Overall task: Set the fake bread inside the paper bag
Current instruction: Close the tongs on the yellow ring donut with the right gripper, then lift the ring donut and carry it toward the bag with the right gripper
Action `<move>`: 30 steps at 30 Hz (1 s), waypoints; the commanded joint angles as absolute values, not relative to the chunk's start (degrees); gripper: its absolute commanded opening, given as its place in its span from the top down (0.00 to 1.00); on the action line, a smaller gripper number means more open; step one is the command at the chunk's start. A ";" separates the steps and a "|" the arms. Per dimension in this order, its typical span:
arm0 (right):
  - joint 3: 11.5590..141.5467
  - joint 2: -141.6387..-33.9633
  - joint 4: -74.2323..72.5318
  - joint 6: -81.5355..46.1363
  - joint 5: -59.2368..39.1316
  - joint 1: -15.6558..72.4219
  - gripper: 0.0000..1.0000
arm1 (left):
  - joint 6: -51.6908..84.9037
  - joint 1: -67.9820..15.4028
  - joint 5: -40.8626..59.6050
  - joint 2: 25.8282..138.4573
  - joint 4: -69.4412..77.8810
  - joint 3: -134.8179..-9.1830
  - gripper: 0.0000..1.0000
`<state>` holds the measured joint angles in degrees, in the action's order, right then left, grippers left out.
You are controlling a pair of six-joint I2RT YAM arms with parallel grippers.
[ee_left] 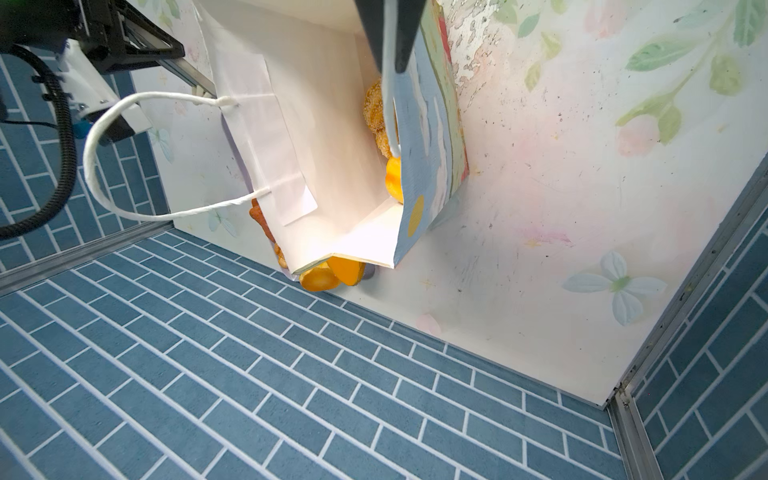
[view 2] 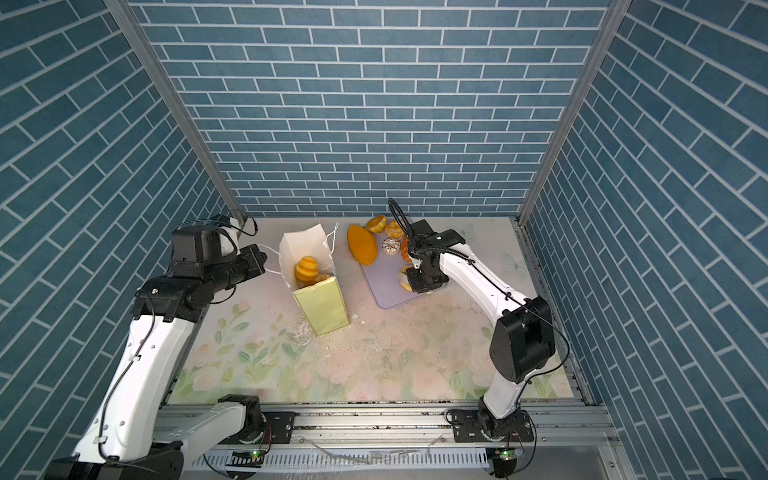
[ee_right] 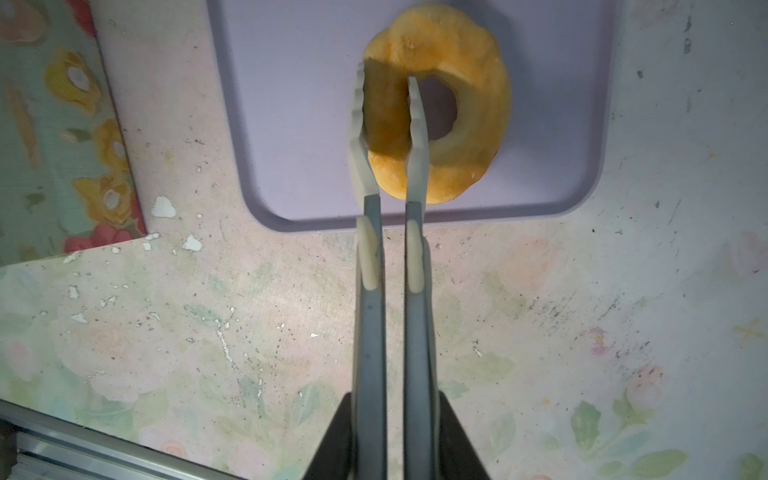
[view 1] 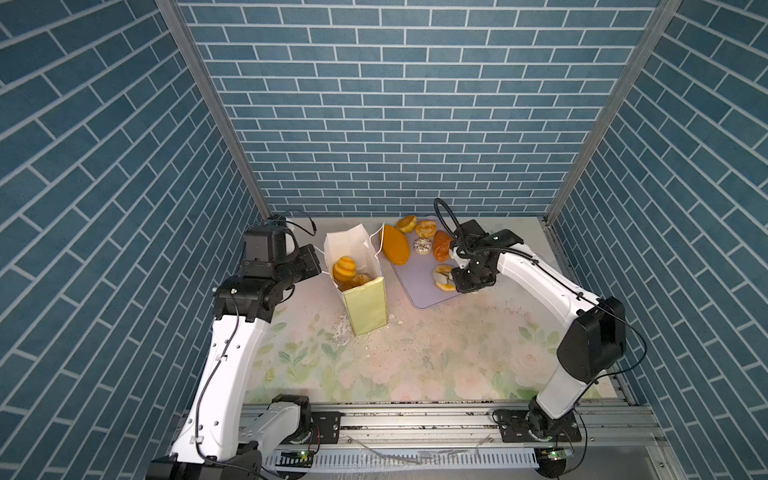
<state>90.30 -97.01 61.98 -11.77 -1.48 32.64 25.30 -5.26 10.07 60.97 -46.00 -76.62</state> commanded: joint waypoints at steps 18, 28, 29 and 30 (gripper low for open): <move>101.28 -85.44 59.38 -11.60 -2.10 34.21 0.77 | 24.75 -5.54 9.36 60.51 -44.57 -76.31 1.00; 118.80 -89.55 57.59 -1.77 -1.86 41.68 0.78 | 24.50 -5.54 10.02 61.64 -43.87 -76.40 1.00; 120.74 -90.57 57.31 -0.91 -1.93 42.93 0.78 | 24.61 -5.55 10.02 61.69 -43.64 -76.16 1.00; 122.79 -91.51 57.37 -0.36 -1.86 43.86 0.78 | 24.61 -5.54 10.13 61.74 -43.44 -75.88 1.00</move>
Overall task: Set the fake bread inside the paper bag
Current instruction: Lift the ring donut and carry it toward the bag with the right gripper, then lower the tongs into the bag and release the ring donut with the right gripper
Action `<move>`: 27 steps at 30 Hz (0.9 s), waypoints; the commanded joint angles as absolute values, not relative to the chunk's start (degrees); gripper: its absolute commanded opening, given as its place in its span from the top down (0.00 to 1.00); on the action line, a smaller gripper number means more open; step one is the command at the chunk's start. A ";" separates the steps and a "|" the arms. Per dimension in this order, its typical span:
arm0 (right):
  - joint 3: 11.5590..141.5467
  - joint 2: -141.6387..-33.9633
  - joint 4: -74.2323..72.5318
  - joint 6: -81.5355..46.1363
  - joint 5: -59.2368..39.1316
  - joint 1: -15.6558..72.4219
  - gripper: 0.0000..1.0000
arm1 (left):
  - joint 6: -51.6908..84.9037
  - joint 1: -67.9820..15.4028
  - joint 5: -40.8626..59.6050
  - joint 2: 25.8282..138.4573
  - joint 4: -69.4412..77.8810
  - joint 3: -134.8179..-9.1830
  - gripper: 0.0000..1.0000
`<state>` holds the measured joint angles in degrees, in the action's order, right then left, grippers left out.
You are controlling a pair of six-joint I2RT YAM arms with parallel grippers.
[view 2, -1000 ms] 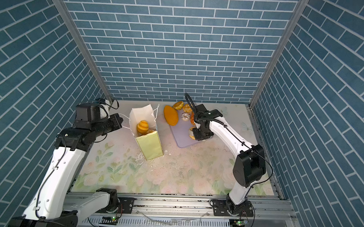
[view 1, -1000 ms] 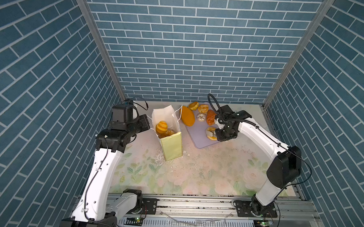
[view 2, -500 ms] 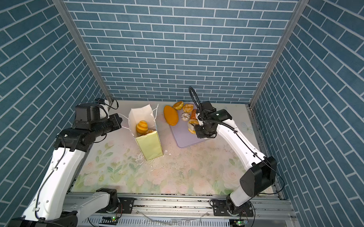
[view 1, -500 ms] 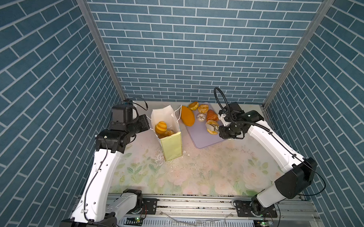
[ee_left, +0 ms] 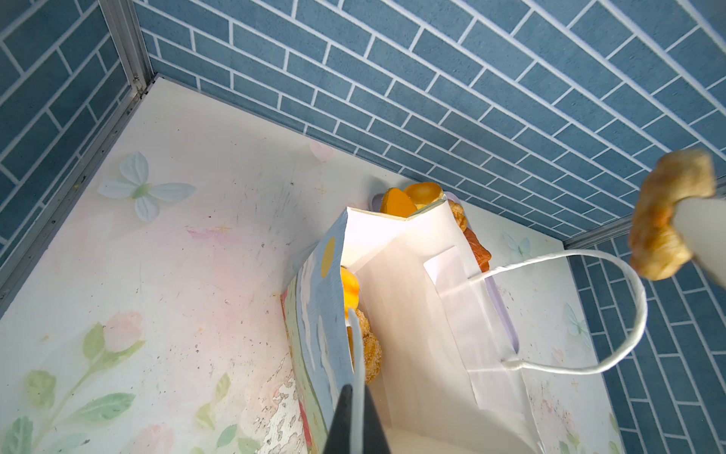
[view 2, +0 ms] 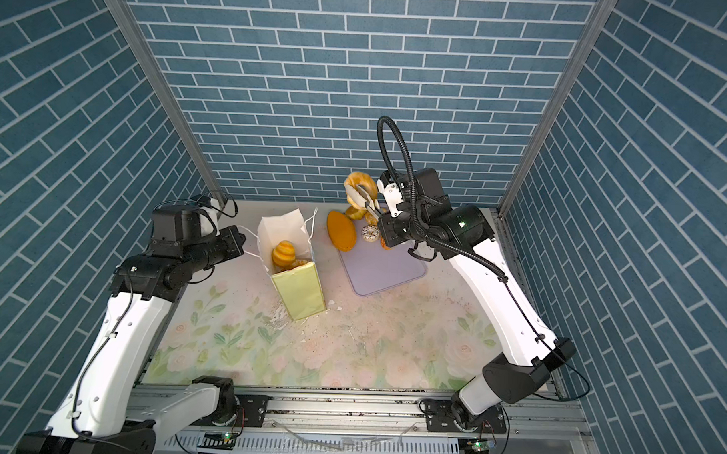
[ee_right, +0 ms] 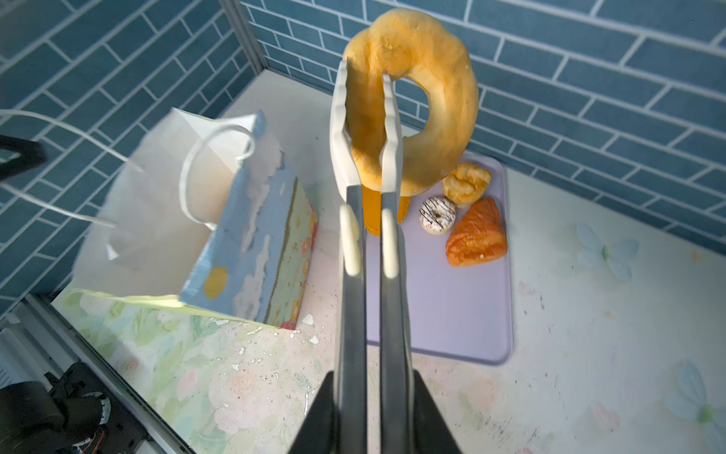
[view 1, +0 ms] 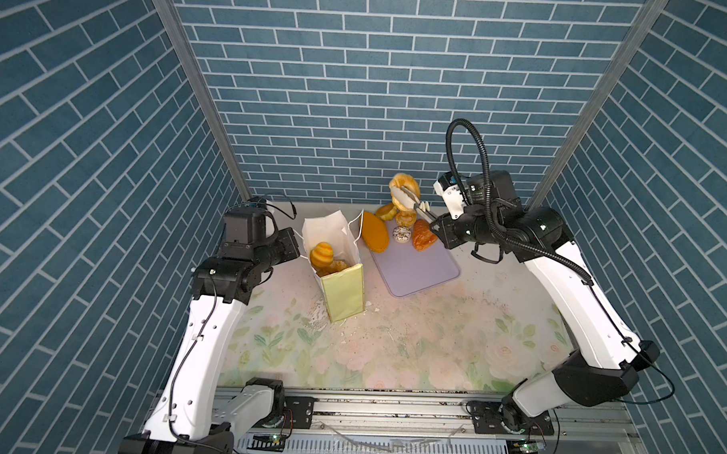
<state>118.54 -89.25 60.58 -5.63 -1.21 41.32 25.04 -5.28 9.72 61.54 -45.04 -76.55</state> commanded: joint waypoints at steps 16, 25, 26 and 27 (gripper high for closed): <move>133.18 -102.07 58.62 5.74 -4.71 57.19 0.77 | 24.66 -5.51 10.72 62.30 -43.28 -76.16 1.00; 128.29 -104.15 58.80 3.97 -3.29 57.48 0.76 | 24.67 -5.54 10.68 61.53 -43.60 -75.86 1.00; 127.79 -104.31 58.76 3.74 -2.84 57.48 0.75 | 24.63 -5.53 10.65 61.60 -43.68 -76.01 1.00; 127.47 -104.41 58.85 3.61 -2.69 57.46 0.75 | 24.61 -5.54 10.63 61.52 -43.78 -76.07 1.00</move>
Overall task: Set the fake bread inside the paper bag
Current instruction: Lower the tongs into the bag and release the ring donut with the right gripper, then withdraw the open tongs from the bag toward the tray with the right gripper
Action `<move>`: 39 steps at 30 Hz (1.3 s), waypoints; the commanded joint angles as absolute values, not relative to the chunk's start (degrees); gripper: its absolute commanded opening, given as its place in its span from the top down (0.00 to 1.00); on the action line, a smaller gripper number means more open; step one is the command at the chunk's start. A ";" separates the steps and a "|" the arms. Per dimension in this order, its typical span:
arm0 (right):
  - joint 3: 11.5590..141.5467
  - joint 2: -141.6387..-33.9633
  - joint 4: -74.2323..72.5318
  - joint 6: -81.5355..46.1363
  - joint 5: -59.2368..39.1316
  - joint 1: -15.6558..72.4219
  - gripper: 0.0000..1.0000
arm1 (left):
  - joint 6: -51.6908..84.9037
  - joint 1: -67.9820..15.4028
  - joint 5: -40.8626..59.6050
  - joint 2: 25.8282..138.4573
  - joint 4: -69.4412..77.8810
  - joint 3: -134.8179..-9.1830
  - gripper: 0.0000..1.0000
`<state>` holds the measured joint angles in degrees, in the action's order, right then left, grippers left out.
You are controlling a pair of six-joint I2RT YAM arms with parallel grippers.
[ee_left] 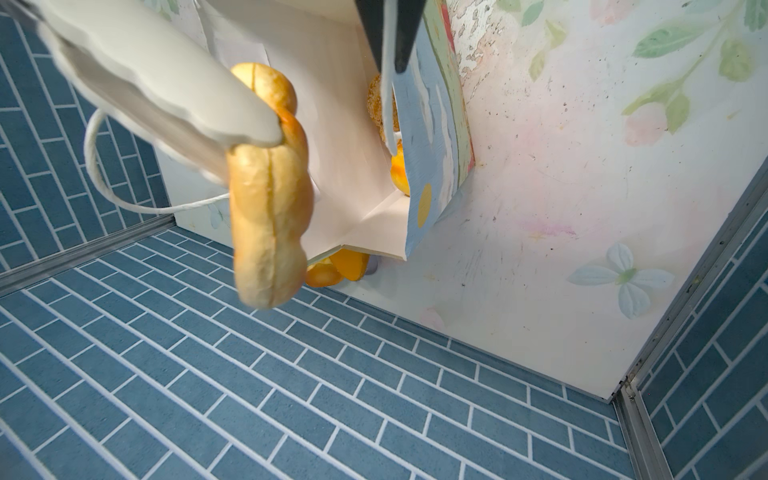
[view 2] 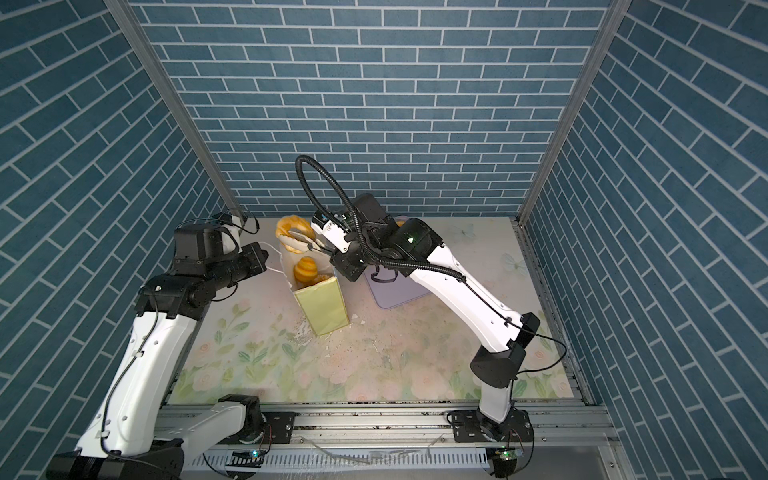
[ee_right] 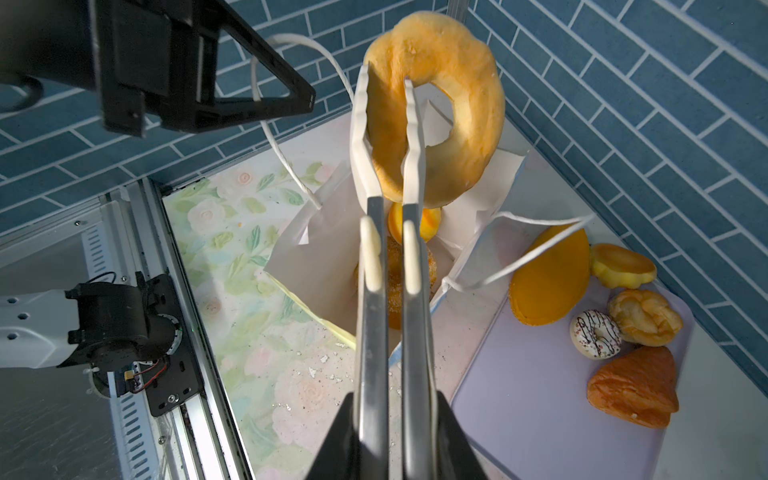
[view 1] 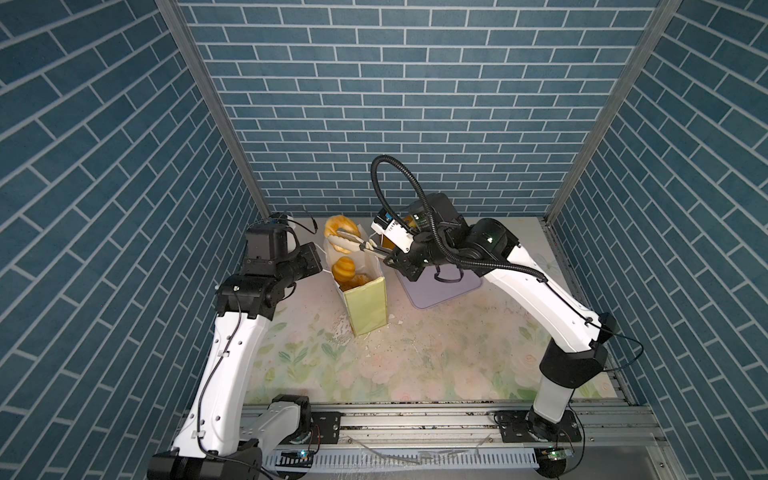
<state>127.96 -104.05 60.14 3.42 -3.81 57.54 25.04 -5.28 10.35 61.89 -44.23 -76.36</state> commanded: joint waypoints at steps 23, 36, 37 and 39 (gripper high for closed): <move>130.23 -101.75 56.31 2.88 1.40 57.46 0.55 | 24.52 -5.54 10.52 61.51 -44.06 -76.39 1.00; 127.77 -96.17 51.42 -0.99 10.59 52.12 0.55 | 24.59 -5.54 10.99 61.26 -43.93 -76.32 1.00; 127.19 -95.69 51.57 -1.47 11.39 51.21 0.55 | 24.61 -5.58 10.87 61.18 -43.92 -76.31 1.00; 125.78 -94.76 52.00 -2.71 12.51 49.22 0.55 | 24.52 -5.56 10.84 61.18 -43.95 -76.34 1.00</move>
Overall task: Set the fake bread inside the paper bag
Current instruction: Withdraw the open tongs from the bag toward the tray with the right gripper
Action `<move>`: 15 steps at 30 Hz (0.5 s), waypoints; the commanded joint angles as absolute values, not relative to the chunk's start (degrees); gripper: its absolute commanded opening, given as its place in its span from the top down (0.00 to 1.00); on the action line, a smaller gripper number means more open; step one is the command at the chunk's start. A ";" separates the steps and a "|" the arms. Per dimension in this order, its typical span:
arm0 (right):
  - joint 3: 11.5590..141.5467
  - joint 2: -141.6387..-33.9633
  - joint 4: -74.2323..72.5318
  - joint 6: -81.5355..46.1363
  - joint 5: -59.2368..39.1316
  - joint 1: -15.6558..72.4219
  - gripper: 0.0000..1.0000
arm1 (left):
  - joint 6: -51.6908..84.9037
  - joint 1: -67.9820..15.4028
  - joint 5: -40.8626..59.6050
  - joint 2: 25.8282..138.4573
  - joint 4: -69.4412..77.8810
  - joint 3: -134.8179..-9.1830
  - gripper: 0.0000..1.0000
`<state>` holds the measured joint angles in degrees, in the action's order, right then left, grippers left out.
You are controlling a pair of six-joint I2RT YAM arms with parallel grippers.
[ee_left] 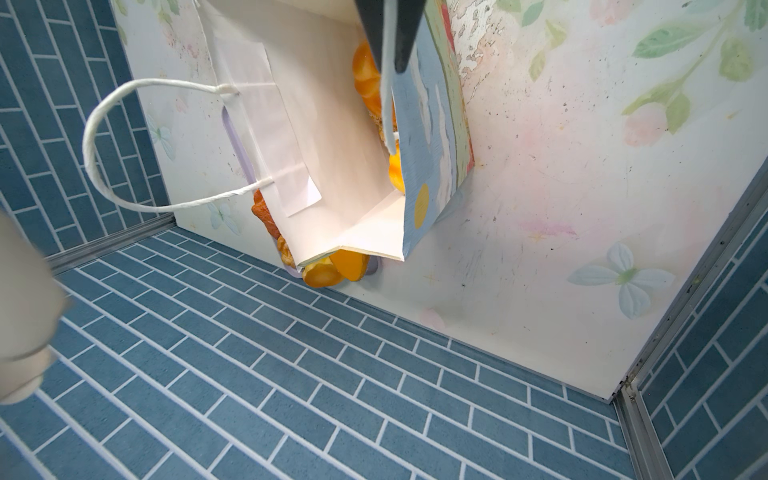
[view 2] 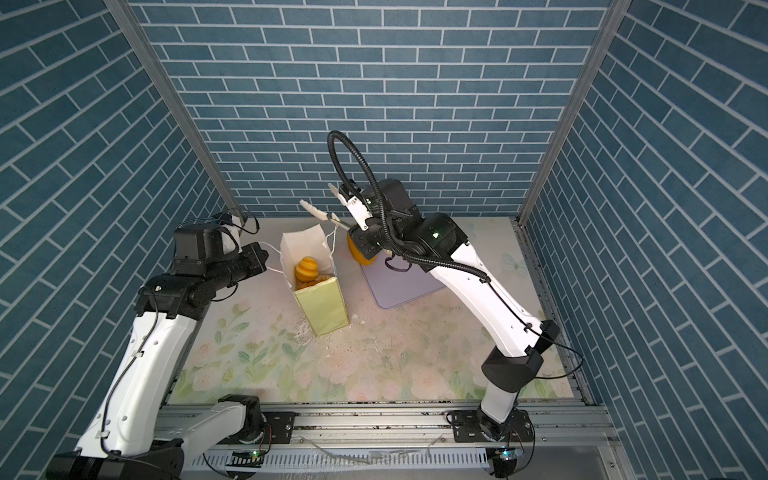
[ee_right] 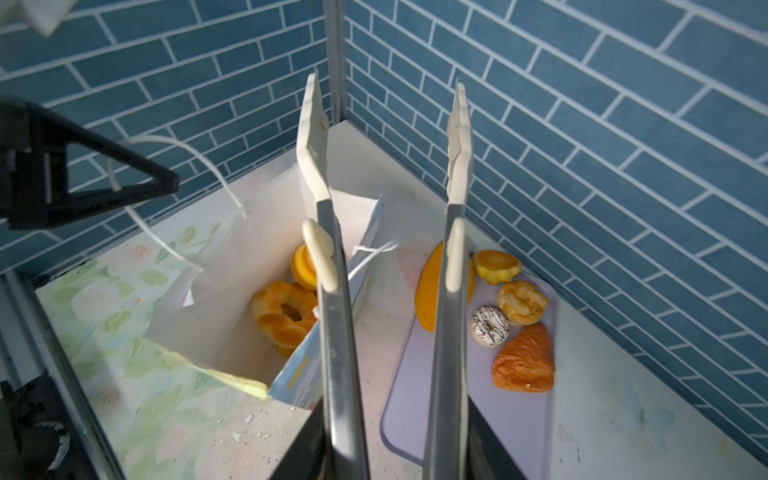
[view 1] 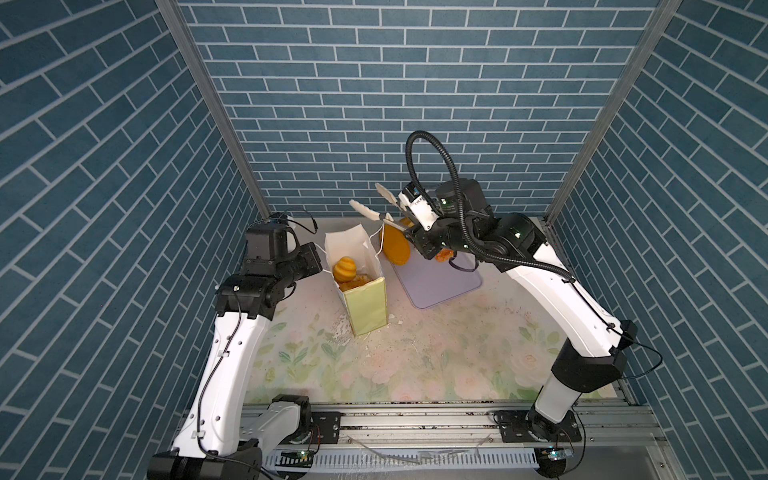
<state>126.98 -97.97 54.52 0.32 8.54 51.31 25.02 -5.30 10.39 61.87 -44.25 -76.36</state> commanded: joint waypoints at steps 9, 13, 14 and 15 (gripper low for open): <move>110.54 -91.14 52.78 -12.15 16.06 36.94 0.53 | 24.43 -5.57 10.73 61.20 -44.65 -77.48 1.00; 101.75 -91.22 49.86 -15.14 13.54 32.58 0.53 | 24.31 -5.54 10.41 61.13 -45.09 -77.50 1.00; 99.92 -91.61 48.80 -15.74 12.87 31.75 0.53 | 24.28 -5.54 10.38 61.23 -45.16 -77.39 1.00; 98.76 -92.16 48.09 -15.99 11.87 31.05 0.53 | 24.34 -5.54 10.30 61.19 -45.22 -77.37 1.00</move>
